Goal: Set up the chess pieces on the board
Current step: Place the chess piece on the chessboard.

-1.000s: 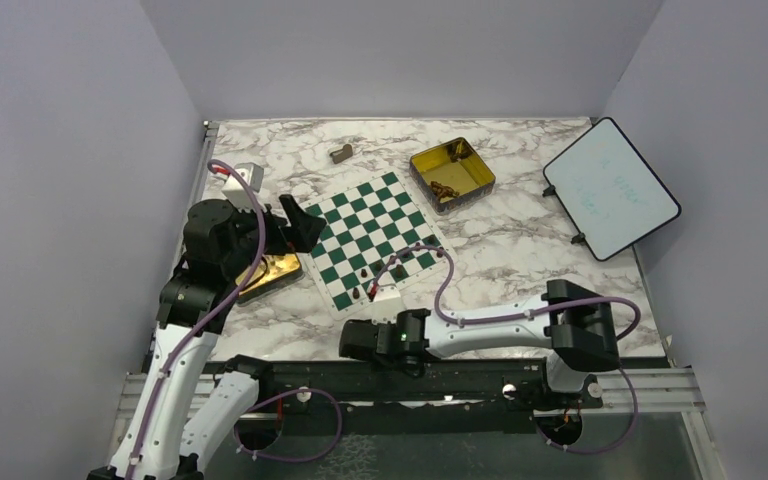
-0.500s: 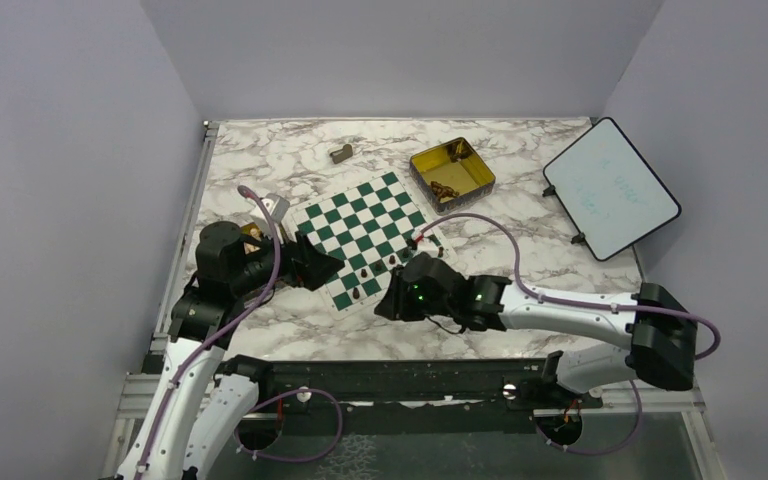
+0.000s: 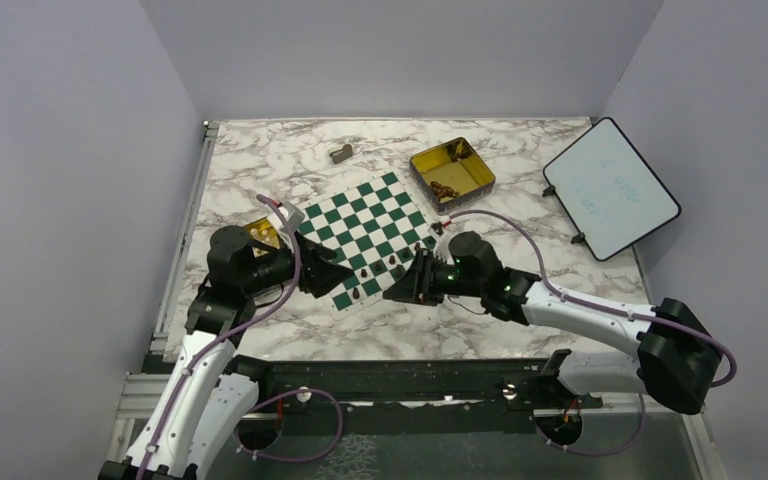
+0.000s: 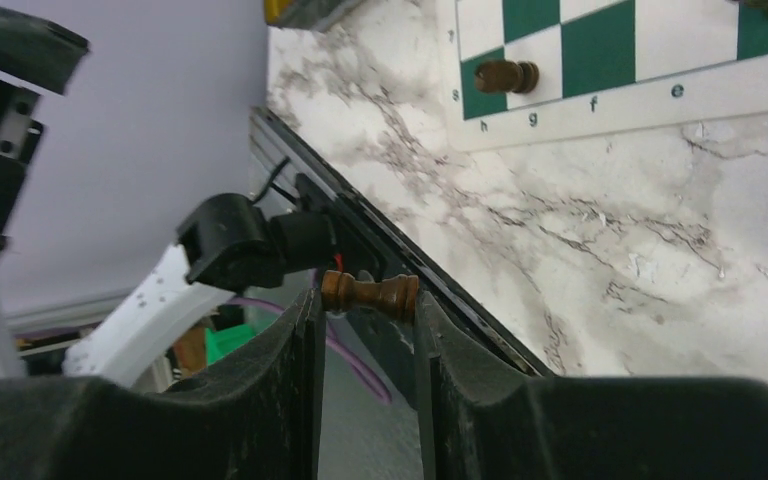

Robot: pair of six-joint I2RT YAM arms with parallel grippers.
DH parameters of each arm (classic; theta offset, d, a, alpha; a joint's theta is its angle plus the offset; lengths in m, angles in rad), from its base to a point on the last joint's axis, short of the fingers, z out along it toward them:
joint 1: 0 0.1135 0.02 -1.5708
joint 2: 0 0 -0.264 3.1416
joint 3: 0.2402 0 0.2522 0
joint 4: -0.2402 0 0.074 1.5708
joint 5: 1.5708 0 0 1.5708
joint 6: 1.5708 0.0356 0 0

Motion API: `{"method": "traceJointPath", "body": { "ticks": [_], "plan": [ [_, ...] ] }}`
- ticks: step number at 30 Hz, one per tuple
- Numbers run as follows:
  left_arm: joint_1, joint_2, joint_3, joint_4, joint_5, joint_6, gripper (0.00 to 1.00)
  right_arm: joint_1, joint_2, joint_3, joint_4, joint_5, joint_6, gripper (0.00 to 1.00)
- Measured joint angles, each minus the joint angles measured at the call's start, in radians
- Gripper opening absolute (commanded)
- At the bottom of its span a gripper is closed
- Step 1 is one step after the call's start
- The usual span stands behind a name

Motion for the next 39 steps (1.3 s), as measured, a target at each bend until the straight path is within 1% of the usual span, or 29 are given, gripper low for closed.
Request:
{"method": "traceJointPath", "body": {
  "ticks": [1, 4, 6, 8, 14, 17, 19, 24, 28, 31, 39],
  "plan": [
    [-0.003, 0.005, 0.0, 0.011, 0.003, 0.021, 0.64, -0.019, -0.008, -0.004, 0.016, -0.025, 0.013, 0.23],
    [-0.011, 0.015, 0.0, 0.056, 0.029, 0.101, 0.62, -0.071, -0.018, -0.006, 0.056, -0.095, 0.046, 0.23],
    [-0.022, 0.033, 0.0, 0.086, 0.06, 0.153, 0.58, -0.104, -0.018, -0.006, 0.08, -0.146, 0.062, 0.23],
    [-0.035, 0.056, 0.0, 0.116, 0.097, 0.2, 0.53, -0.124, -0.014, -0.006, 0.093, -0.185, 0.074, 0.23],
    [-0.107, 0.144, 0.001, 0.157, 0.18, 0.333, 0.48, -0.154, 0.021, -0.006, 0.142, -0.287, 0.105, 0.23],
    [-0.161, 0.169, 0.001, 0.163, 0.189, 0.386, 0.47, -0.156, 0.04, -0.006, 0.173, -0.326, 0.121, 0.22],
    [-0.215, 0.186, 0.002, 0.164, 0.189, 0.43, 0.48, -0.156, 0.05, -0.006, 0.195, -0.349, 0.136, 0.22],
    [-0.303, 0.215, 0.006, 0.166, 0.189, 0.511, 0.5, -0.156, 0.055, -0.006, 0.237, -0.385, 0.152, 0.22],
    [-0.319, 0.231, 0.007, 0.168, 0.186, 0.559, 0.5, -0.156, 0.061, -0.006, 0.259, -0.404, 0.161, 0.22],
    [-0.32, 0.233, 0.008, 0.163, 0.177, 0.585, 0.54, -0.156, 0.062, -0.006, 0.266, -0.413, 0.162, 0.22],
    [-0.32, 0.236, 0.012, 0.156, 0.132, 0.624, 0.48, -0.156, 0.062, -0.006, 0.268, -0.421, 0.161, 0.22]
  ]
}}
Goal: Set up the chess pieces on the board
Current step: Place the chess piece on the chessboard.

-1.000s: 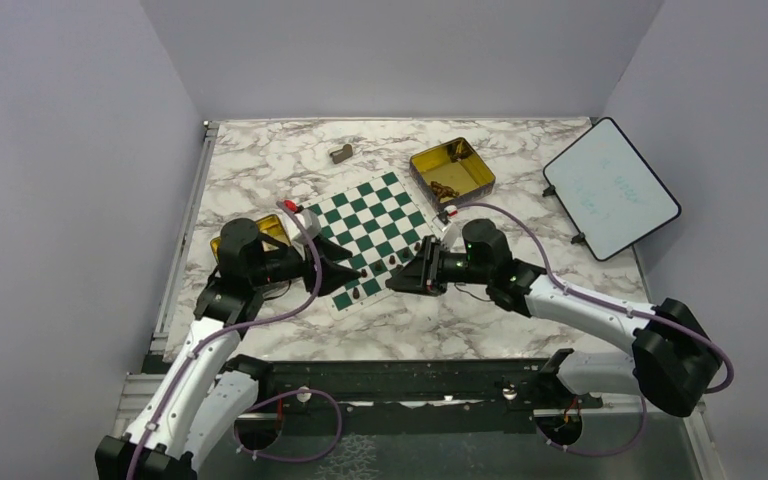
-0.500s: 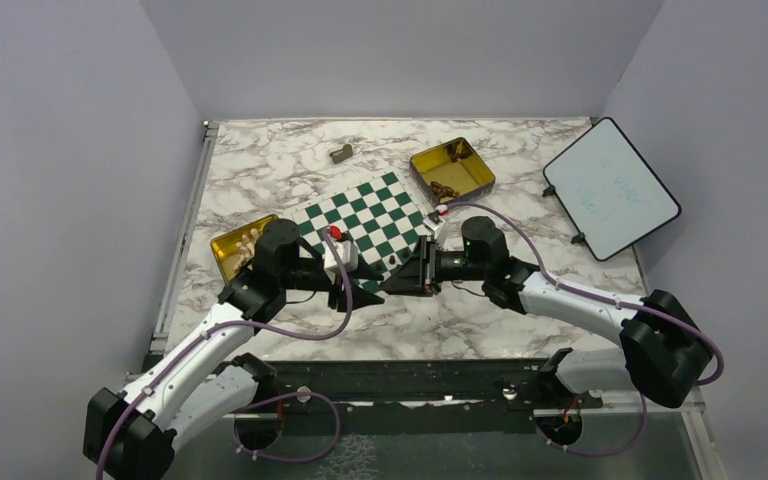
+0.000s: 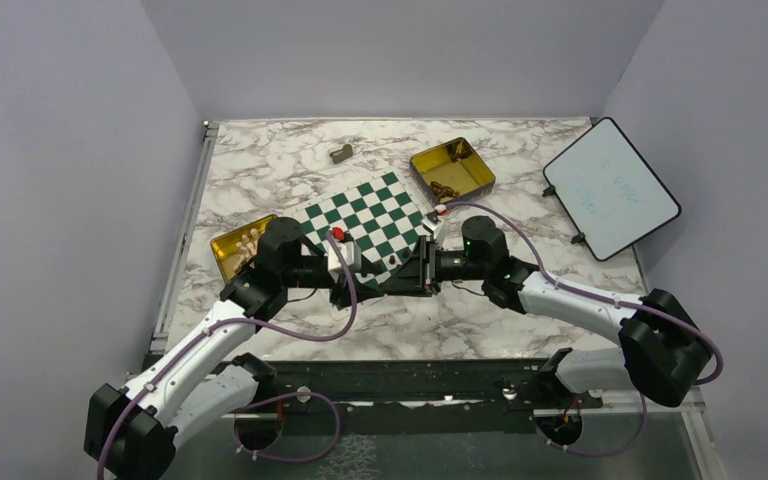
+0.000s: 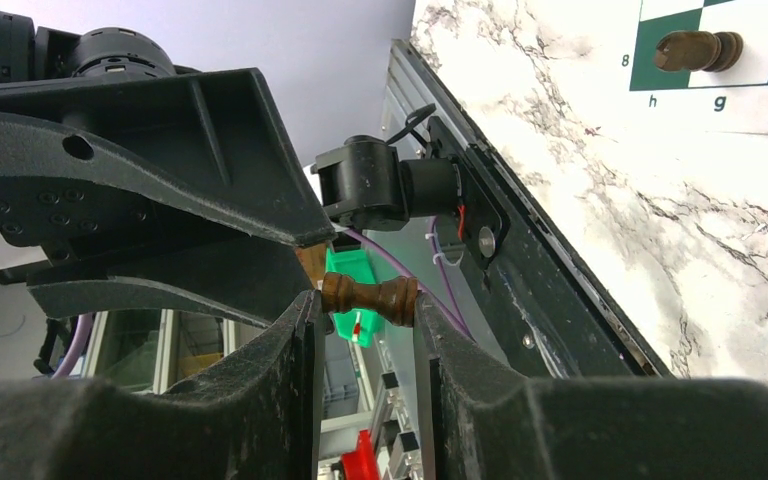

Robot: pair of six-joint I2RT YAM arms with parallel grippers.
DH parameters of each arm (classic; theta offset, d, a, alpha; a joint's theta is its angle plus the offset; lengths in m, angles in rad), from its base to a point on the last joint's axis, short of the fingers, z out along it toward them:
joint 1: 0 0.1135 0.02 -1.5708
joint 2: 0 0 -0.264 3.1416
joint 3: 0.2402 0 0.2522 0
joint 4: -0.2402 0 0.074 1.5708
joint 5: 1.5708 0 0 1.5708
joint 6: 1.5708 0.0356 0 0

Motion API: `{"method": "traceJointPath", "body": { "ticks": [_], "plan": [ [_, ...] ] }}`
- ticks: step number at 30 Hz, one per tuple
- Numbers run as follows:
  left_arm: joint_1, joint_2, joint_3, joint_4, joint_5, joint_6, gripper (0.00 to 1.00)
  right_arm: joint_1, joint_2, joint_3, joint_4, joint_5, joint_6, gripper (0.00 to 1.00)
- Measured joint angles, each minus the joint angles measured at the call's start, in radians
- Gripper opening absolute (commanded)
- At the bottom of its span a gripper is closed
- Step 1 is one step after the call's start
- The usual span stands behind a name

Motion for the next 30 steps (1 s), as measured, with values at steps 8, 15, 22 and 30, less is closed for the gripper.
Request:
{"method": "traceJointPath", "body": {
  "ticks": [8, 15, 22, 30],
  "plan": [
    [-0.003, 0.025, 0.012, -0.002, -0.011, 0.007, 0.51, 0.0, 0.0, 0.0, 0.0, -0.002, 0.0, 0.22],
    [-0.005, 0.026, 0.012, -0.002, -0.011, 0.027, 0.53, 0.0, 0.0, 0.0, 0.0, -0.002, 0.0, 0.22],
    [-0.005, 0.026, 0.012, -0.003, -0.011, 0.045, 0.6, 0.0, 0.0, 0.0, 0.015, -0.005, 0.01, 0.22],
    [-0.006, 0.026, 0.011, -0.003, -0.011, 0.048, 0.45, 0.0, 0.011, 0.0, 0.063, -0.013, 0.034, 0.22]
  ]
}}
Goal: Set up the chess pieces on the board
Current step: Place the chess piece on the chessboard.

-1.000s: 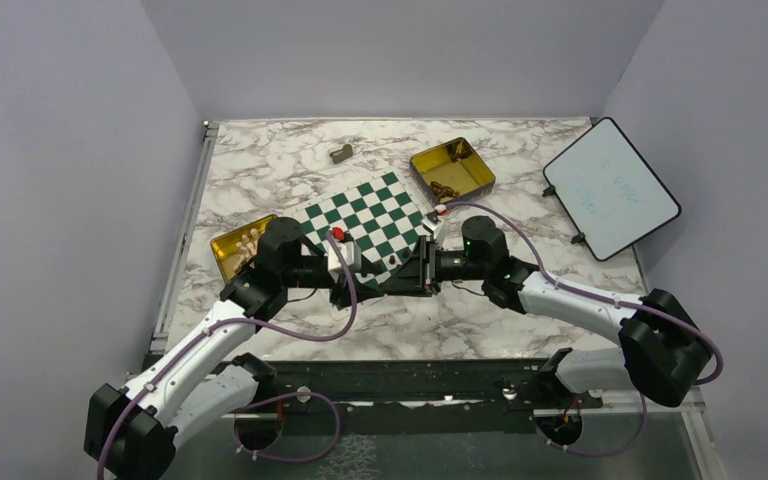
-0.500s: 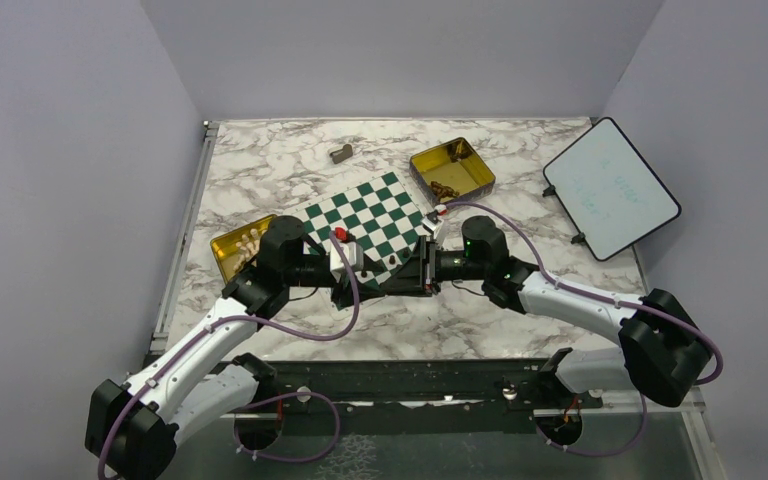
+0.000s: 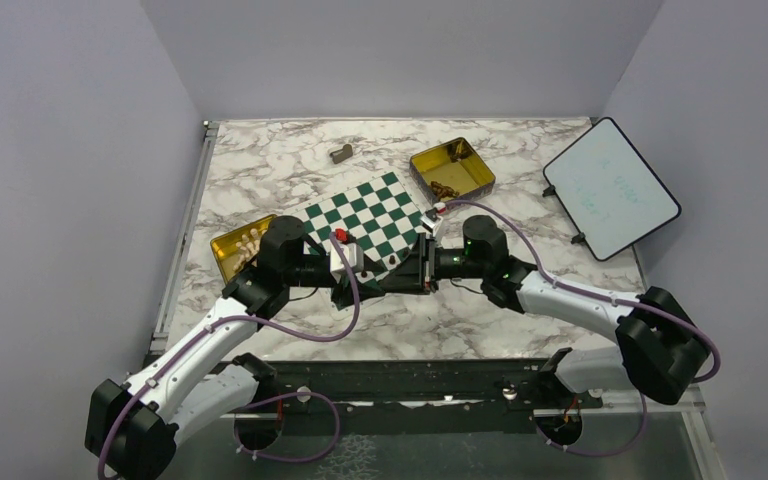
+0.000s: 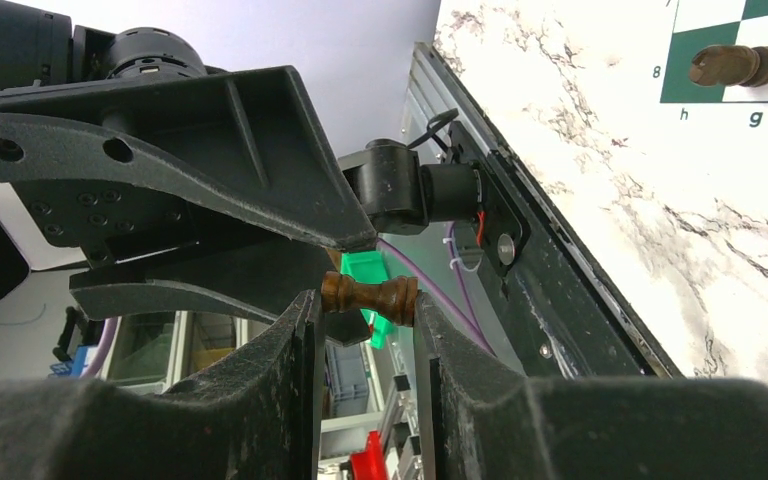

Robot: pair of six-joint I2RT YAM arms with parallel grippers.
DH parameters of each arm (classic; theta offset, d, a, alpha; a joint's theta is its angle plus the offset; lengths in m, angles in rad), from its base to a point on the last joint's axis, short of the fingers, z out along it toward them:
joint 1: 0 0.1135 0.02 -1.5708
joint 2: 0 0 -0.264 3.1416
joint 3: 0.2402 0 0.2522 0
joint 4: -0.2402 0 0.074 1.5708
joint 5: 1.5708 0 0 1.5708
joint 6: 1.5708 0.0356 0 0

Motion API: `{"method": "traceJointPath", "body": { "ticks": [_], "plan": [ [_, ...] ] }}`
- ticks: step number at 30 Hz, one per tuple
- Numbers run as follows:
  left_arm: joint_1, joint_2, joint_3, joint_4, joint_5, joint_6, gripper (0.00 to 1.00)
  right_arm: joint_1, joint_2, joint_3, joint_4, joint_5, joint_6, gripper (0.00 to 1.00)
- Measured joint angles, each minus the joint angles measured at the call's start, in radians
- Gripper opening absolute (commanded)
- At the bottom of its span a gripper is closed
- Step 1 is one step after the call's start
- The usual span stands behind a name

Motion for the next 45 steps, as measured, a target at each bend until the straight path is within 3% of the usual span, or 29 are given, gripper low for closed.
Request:
{"method": "traceJointPath", "body": {
  "ticks": [8, 17, 26, 31, 42, 45],
  "plan": [
    [0.0, 0.009, 0.0, -0.004, 0.005, -0.002, 0.22, -0.005, 0.016, 0.0, 0.03, -0.009, 0.018, 0.22],
    [-0.001, 0.009, 0.0, -0.01, 0.006, -0.002, 0.06, -0.009, 0.015, 0.0, 0.032, -0.007, 0.02, 0.35],
    [-0.003, 0.01, 0.002, -0.023, -0.013, -0.044, 0.03, -0.008, -0.034, -0.003, -0.014, 0.031, -0.009, 0.55],
    [-0.003, 0.004, 0.002, -0.027, -0.067, -0.087, 0.03, -0.008, -0.084, -0.013, -0.035, 0.071, -0.034, 0.59],
    [-0.003, -0.096, -0.014, 0.01, -0.335, -0.274, 0.07, -0.008, -0.144, -0.019, -0.148, 0.145, -0.114, 0.72],
    [-0.003, -0.151, -0.043, 0.027, -0.461, -0.37, 0.02, -0.008, -0.187, -0.023, -0.19, 0.18, -0.144, 0.77]
  ]
}}
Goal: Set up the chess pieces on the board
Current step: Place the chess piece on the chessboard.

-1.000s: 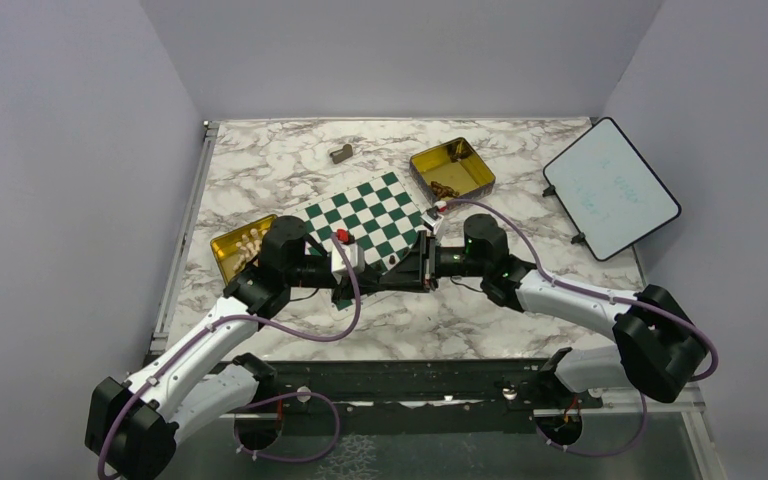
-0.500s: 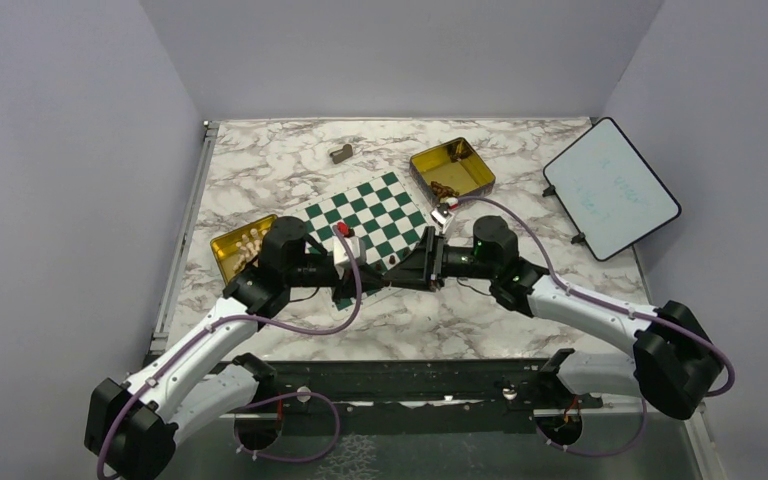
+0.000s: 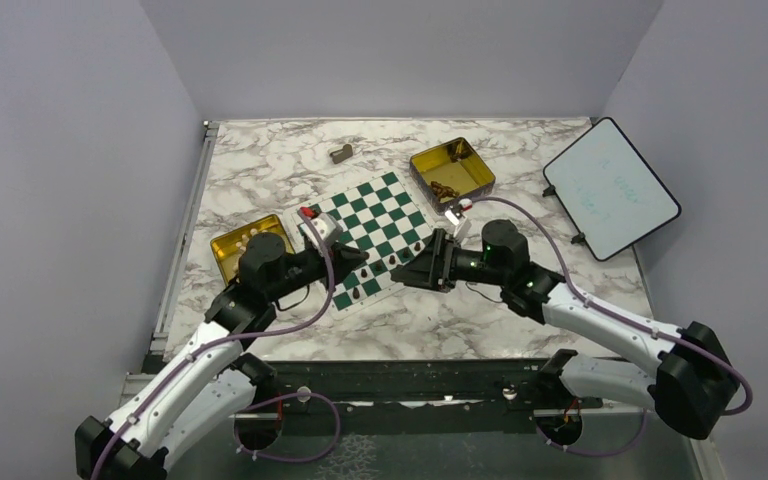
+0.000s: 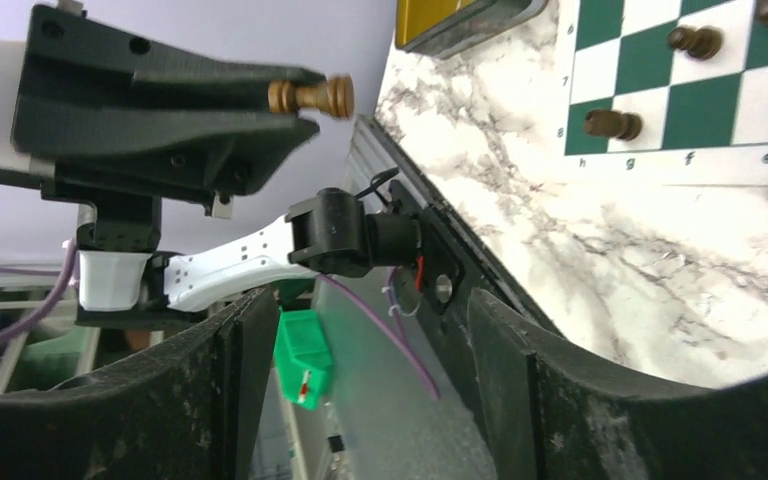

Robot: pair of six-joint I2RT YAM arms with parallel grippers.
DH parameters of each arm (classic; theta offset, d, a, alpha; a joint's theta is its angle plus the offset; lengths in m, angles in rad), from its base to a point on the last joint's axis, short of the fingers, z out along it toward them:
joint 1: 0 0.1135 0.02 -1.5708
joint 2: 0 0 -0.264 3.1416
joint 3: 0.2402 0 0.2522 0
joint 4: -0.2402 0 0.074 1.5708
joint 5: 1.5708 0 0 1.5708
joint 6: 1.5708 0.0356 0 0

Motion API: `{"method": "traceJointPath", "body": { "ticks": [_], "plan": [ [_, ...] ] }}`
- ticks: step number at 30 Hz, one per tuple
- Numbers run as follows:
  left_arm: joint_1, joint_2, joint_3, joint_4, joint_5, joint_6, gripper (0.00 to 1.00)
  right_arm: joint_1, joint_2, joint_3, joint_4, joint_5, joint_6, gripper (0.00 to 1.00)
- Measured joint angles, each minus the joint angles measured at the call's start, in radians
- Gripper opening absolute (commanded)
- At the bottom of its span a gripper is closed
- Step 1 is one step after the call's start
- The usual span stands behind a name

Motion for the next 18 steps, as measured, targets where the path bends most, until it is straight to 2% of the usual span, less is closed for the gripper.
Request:
{"method": "traceJointPath", "body": {
  "ticks": [4, 8, 18],
  "plan": [
    [0.0, -0.077, -0.015, -0.033, -0.205, -0.115, 0.0, 0.0, -0.065, -0.004, -0.058, 0.056, -0.045, 0.92],
    [0.0, -0.089, 0.005, -0.103, -0.374, -0.187, 0.0, 0.0, -0.102, -0.009, -0.108, 0.112, -0.08, 0.99],
    [-0.002, -0.053, 0.013, -0.204, -0.533, -0.347, 0.0, 0.0, -0.106, -0.005, -0.227, 0.205, -0.156, 1.0]
  ]
}}
